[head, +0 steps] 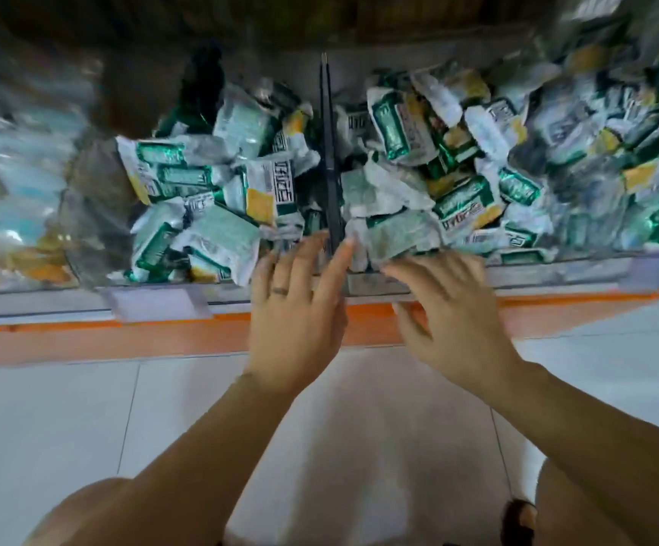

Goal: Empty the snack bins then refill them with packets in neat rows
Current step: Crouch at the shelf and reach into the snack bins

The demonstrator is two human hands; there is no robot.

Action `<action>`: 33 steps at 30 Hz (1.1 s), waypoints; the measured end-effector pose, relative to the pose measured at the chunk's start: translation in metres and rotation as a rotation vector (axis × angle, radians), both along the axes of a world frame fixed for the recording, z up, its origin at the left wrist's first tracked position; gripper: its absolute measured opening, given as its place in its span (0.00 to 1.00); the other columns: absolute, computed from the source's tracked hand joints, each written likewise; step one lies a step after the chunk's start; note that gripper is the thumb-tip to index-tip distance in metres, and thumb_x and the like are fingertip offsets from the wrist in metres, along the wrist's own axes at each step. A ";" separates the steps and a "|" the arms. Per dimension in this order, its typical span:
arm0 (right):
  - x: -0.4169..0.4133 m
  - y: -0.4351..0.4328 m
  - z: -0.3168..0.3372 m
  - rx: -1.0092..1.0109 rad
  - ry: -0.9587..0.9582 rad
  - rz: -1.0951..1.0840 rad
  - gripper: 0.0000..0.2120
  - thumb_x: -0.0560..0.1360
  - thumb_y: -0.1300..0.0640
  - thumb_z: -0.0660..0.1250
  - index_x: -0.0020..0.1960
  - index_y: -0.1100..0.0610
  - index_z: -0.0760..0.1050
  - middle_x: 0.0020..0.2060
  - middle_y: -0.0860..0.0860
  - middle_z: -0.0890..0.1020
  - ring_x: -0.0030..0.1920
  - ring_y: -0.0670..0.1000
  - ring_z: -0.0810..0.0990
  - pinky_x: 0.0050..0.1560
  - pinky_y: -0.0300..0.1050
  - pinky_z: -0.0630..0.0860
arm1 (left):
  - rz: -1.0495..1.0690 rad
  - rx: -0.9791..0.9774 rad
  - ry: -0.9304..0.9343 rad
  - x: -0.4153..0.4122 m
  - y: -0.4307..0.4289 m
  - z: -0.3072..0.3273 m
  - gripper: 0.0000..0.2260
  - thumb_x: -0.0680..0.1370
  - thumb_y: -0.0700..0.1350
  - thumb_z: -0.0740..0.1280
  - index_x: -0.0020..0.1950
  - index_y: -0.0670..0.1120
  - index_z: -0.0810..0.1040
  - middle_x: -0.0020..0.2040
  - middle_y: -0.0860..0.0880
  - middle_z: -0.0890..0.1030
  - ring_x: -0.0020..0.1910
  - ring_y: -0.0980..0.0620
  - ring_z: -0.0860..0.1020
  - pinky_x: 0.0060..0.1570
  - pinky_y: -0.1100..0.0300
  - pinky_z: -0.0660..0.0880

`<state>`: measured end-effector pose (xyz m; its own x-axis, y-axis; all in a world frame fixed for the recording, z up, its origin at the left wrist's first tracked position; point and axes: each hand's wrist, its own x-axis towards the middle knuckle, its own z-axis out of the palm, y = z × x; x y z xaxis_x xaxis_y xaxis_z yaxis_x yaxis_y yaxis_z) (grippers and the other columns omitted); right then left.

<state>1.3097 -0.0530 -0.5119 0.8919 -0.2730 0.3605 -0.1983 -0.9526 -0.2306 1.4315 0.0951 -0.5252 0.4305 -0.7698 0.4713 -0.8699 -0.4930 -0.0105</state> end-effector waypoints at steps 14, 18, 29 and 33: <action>-0.032 0.023 -0.012 -0.026 0.034 -0.056 0.25 0.75 0.55 0.66 0.71 0.53 0.66 0.67 0.53 0.70 0.69 0.56 0.66 0.72 0.55 0.57 | 0.051 -0.025 0.007 -0.038 0.033 -0.031 0.25 0.70 0.40 0.71 0.68 0.46 0.74 0.70 0.39 0.70 0.71 0.35 0.66 0.67 0.31 0.56; -0.073 0.048 0.002 0.014 0.169 -0.081 0.24 0.77 0.52 0.63 0.72 0.50 0.65 0.65 0.49 0.71 0.67 0.53 0.68 0.64 0.49 0.66 | 0.041 0.070 0.050 -0.068 0.067 -0.026 0.17 0.69 0.41 0.71 0.58 0.46 0.81 0.61 0.42 0.79 0.60 0.39 0.77 0.64 0.31 0.63; -0.092 0.035 -0.041 0.552 0.212 -0.308 0.14 0.75 0.56 0.69 0.60 0.55 0.77 0.44 0.46 0.78 0.53 0.52 0.79 0.54 0.44 0.73 | 0.127 0.121 0.190 -0.060 0.095 -0.044 0.15 0.73 0.40 0.67 0.58 0.47 0.81 0.53 0.47 0.82 0.51 0.43 0.80 0.62 0.46 0.68; -0.057 0.027 -0.072 0.756 0.201 -0.374 0.19 0.76 0.55 0.68 0.66 0.58 0.72 0.52 0.51 0.79 0.55 0.51 0.77 0.54 0.41 0.70 | 0.154 0.125 0.186 -0.041 0.099 -0.077 0.25 0.67 0.39 0.74 0.63 0.45 0.77 0.57 0.44 0.80 0.52 0.39 0.79 0.56 0.43 0.73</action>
